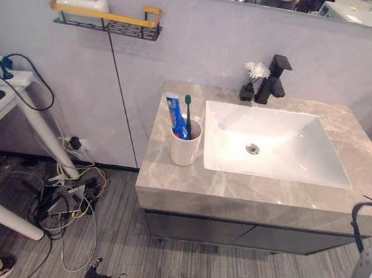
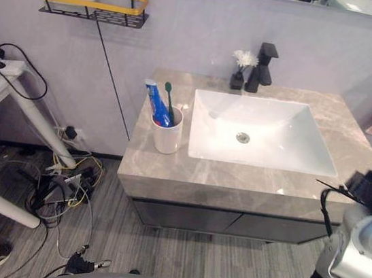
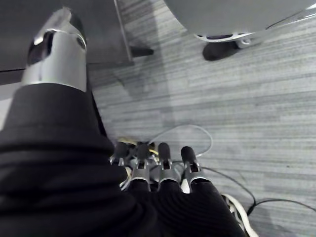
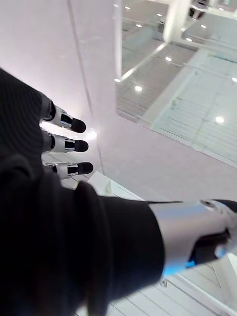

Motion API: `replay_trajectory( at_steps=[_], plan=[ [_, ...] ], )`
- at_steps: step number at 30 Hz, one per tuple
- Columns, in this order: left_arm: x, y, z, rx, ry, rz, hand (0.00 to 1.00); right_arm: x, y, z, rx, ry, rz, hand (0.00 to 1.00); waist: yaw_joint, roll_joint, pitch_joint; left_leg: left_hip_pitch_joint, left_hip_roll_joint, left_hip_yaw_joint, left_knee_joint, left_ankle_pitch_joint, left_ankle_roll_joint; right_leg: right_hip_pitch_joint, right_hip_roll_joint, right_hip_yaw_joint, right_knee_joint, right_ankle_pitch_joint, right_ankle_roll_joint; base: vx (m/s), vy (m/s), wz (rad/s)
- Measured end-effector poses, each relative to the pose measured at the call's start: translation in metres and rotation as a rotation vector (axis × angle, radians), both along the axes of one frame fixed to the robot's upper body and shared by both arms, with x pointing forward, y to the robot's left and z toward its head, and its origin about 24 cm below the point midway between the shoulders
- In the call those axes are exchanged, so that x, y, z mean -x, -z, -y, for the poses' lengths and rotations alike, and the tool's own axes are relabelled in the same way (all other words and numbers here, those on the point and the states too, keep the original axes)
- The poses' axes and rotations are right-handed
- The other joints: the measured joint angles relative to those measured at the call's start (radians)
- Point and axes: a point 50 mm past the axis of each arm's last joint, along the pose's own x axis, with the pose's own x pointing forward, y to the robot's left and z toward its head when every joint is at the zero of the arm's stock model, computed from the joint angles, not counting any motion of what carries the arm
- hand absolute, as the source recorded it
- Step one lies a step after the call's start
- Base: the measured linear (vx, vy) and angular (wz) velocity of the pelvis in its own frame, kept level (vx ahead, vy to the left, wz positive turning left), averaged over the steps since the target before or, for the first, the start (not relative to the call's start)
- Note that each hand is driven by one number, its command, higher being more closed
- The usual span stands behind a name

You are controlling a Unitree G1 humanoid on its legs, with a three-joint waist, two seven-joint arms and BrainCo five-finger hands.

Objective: Organize washtable

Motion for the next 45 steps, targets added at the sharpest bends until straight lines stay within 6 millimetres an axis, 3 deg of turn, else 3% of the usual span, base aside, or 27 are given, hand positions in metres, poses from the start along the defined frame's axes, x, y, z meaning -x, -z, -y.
replay_trajectory(
  at_steps=[3,8,9,12,15,16,18,20,21,23,26,27,29,33,37,39,40,45],
  plan=[
    [0.003,0.0,-0.001,0.008,-0.04,0.0,0.0,0.02,0.027,0.012,-0.106,0.109,-0.072,0.0,-0.009,0.003,-0.012,0.0,0.0,0.011,0.0,-0.004,0.002,-0.006,0.0,0.012,0.0,0.001,0.001,0.02,0.002,-0.1],
    [0.011,0.002,-0.003,0.021,-0.154,-0.002,0.0,0.049,0.106,0.017,-0.384,0.324,-0.374,0.0,-0.027,0.006,-0.016,0.012,0.001,0.034,0.01,-0.011,0.003,0.001,0.0,0.029,0.0,0.009,-0.004,0.04,-0.001,-0.14],
    [0.014,0.002,-0.002,0.024,-0.219,0.005,0.0,0.056,0.132,0.012,-0.428,0.351,-0.544,0.0,-0.026,0.013,-0.017,0.034,0.001,0.051,0.01,-0.021,0.004,0.015,-0.001,0.041,0.0,0.011,-0.004,0.02,0.015,-0.22],
    [0.017,0.002,-0.005,0.044,-0.32,0.026,0.0,0.061,0.154,-0.005,-0.442,0.349,-0.709,0.0,-0.028,0.024,-0.013,0.057,0.004,0.07,0.01,-0.04,0.002,0.034,0.0,0.051,0.0,0.003,-0.002,0.0,0.012,-0.23],
    [0.015,-0.005,-0.021,0.064,-0.569,0.128,0.0,0.056,0.203,-0.028,-0.52,0.253,-0.947,0.0,-0.031,0.03,-0.009,0.078,0.018,0.112,0.013,-0.065,-0.003,0.031,-0.001,0.044,0.043,-0.031,-0.01,-0.03,0.0,-0.29],
    [0.009,-0.01,-0.028,0.085,-0.703,0.206,0.0,0.058,0.228,-0.039,-0.565,0.205,-1.066,0.0,-0.028,0.03,-0.009,0.079,0.022,0.117,0.024,-0.073,-0.003,0.029,-0.002,0.041,0.057,-0.04,-0.008,-0.01,-0.017,-0.04],
    [0.001,-0.016,-0.036,0.1,-0.808,0.284,0.0,0.063,0.25,-0.048,-0.604,0.163,-1.181,0.0,-0.027,0.039,-0.009,0.079,0.022,0.119,0.023,-0.073,-0.003,0.024,-0.004,0.036,0.07,-0.047,-0.009,0.01,-0.005,0.04],
    [-0.019,-0.042,-0.054,0.099,-0.898,0.487,0.0,0.075,0.283,-0.063,-0.664,0.111,-1.348,0.0,-0.024,0.04,-0.008,0.078,0.026,0.121,0.025,-0.074,-0.005,0.022,-0.003,0.028,0.075,-0.05,-0.004,0.05,-0.017,0.09],
    [-0.025,-0.052,-0.059,0.082,-0.906,0.546,0.0,0.078,0.289,-0.065,-0.676,0.101,-1.383,0.0,-0.024,0.041,-0.008,0.079,0.026,0.121,0.028,-0.075,-0.006,0.024,-0.003,0.027,0.076,-0.052,-0.003,0.08,-0.023,0.05],
    [-0.044,-0.093,-0.076,0.026,-0.917,0.783,0.0,0.094,0.31,-0.071,-0.718,0.088,-1.496,0.0,-0.023,0.045,-0.005,0.086,0.031,0.122,0.051,-0.089,-0.012,0.04,-0.003,0.024,0.079,-0.053,-0.009,0.1,-0.022,0.0],
    [-0.054,-0.134,-0.088,-0.047,-0.929,1.005,0.0,0.116,0.333,-0.074,-0.786,0.102,-1.62,0.0,-0.022,0.046,-0.005,0.091,0.036,0.123,0.078,-0.116,-0.012,0.058,-0.003,0.023,0.081,-0.064,-0.008,0.1,-0.02,-0.01],
    [-0.06,-0.158,-0.092,-0.065,-0.947,1.136,0.0,0.133,0.348,-0.075,-0.861,0.14,-1.691,0.0,-0.018,0.048,-0.005,0.091,0.036,0.123,0.086,-0.126,-0.012,0.064,-0.005,0.02,0.08,-0.069,-0.006,0.11,-0.011,0.03],
    [-0.065,-0.177,-0.093,-0.074,-0.953,1.24,0.0,0.148,0.359,-0.076,-0.961,0.179,-1.727,0.0,-0.013,0.051,-0.005,0.094,0.036,0.122,0.092,-0.129,-0.012,0.067,-0.005,0.017,0.08,-0.07,-0.005,0.09,-0.004,0.02],
    [-0.078,-0.224,-0.083,-0.083,-0.885,1.455,0.0,0.174,0.376,-0.077,-1.23,0.264,-1.711,0.0,0.0,0.048,-0.005,0.098,0.035,0.111,0.087,-0.13,-0.012,0.077,-0.007,-0.011,0.08,-0.069,-0.005,0.06,-0.005,0.11],
    [-0.087,-0.276,-0.055,-0.109,-0.698,1.675,0.0,0.175,0.382,-0.08,-1.386,0.253,-1.626,0.0,0.004,0.04,-0.005,0.108,0.033,0.095,0.08,-0.13,-0.011,0.094,-0.009,-0.027,0.079,-0.07,-0.005,0.01,0.008,0.12],
    [-0.088,-0.295,-0.041,-0.118,-0.618,1.768,0.0,0.172,0.382,-0.081,-1.381,0.235,-1.624,0.0,0.004,0.038,-0.004,0.108,0.031,0.089,0.075,-0.131,-0.011,0.099,-0.012,-0.032,0.079,-0.072,-0.001,-0.03,0.009,0.1],
    [-0.087,-0.304,-0.034,-0.13,-0.574,1.815,1.0,0.171,0.383,-0.081,-1.378,0.233,-1.622,0.0,0.003,0.038,-0.004,0.108,0.03,0.087,0.074,-0.132,-0.01,0.1,-0.013,-0.033,0.079,-0.074,0.001,-0.03,0.004,0.04],
    [-0.086,-0.322,-0.013,-0.074,-0.469,1.926,1.0,0.165,0.384,-0.08,-1.378,0.217,-1.608,0.0,0.003,0.04,-0.003,0.108,0.026,0.082,0.065,-0.127,-0.011,0.099,-0.015,-0.037,0.076,-0.078,0.003,0.0,-0.001,0.01]
  ],
)
